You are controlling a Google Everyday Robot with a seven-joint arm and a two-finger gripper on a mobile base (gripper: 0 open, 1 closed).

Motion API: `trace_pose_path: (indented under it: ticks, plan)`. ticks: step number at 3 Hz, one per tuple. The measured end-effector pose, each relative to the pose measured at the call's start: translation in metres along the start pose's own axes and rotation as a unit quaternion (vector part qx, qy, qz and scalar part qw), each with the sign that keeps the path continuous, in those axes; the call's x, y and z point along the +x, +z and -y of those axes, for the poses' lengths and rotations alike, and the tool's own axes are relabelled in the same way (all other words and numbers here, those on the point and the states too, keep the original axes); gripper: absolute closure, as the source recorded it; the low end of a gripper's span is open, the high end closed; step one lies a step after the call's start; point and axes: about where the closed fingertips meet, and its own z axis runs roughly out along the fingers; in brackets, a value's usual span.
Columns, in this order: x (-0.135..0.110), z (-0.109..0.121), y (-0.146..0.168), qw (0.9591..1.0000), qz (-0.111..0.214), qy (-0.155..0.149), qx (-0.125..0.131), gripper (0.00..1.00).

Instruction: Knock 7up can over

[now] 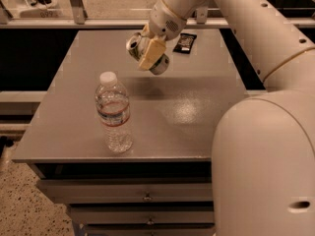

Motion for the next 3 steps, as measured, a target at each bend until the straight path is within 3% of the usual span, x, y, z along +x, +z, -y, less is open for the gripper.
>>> trace_pose_path:
  ticks: [1, 3]
  plan:
    - [0.018, 0.003, 0.016, 0.9990, -0.044, 0.004, -0.011, 0.87]
    - [0.032, 0.012, 0.043, 0.9971, -0.072, 0.022, -0.012, 0.40]
